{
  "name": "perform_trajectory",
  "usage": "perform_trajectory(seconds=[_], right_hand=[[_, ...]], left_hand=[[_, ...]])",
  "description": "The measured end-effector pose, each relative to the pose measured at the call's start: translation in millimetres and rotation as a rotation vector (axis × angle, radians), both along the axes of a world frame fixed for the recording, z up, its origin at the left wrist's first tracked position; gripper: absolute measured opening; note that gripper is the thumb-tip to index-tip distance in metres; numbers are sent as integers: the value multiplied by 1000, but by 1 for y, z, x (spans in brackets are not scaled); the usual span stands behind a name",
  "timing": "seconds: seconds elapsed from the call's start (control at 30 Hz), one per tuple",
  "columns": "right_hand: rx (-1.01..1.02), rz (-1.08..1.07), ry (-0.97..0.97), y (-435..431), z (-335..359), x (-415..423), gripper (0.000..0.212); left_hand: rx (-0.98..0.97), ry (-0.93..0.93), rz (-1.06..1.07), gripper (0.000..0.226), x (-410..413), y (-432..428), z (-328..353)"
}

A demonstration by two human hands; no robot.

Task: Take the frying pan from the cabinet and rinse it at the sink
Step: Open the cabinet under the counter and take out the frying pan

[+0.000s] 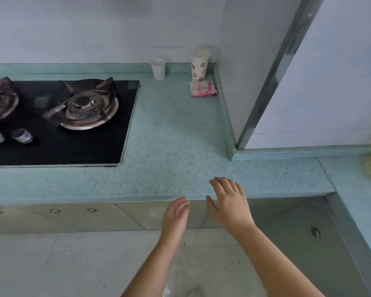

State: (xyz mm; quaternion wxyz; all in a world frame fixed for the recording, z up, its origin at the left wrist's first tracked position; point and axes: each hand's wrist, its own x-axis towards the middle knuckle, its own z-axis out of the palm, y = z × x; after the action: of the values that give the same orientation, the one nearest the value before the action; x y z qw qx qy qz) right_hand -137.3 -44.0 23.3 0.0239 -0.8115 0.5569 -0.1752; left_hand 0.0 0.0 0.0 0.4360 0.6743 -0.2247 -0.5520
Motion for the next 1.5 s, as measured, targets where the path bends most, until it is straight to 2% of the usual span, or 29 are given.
perform_trajectory(seconds=[0.1,0.3,0.53,0.63,0.77,0.87,1.13,1.2,1.3,1.4,1.5], right_hand=[[21,1,-27,-11,-17,2,43],[47,25,-72,-18,-46,9,40],[-6,84,-167,-21,-67,21,35],[-14,104,-167,-25,-70,31,35],[-22,159,-177,-28,-72,49,35],[-39,152,-204,-30,-80,58,34],[-71,153,-220,-31,-94,57,32],[-75,157,-227,-31,-95,57,32],[-79,161,-222,-32,-95,56,32],[-78,155,-222,-32,-96,56,32],[-83,158,-238,-32,-95,56,31]], left_hand=[[39,136,77,28,-6,-7,-10],[74,368,195,29,-16,-11,-28],[59,713,480,27,-15,-21,-41],[29,782,549,15,-5,-24,-49],[-44,841,618,17,9,-26,-59],[-104,894,617,9,14,-28,-67],[-105,833,597,14,11,-30,-68],[-83,777,584,17,12,-27,-67],[-39,706,565,36,12,-19,-67],[44,575,549,45,10,-14,-67],[108,412,531,42,5,-12,-67]])
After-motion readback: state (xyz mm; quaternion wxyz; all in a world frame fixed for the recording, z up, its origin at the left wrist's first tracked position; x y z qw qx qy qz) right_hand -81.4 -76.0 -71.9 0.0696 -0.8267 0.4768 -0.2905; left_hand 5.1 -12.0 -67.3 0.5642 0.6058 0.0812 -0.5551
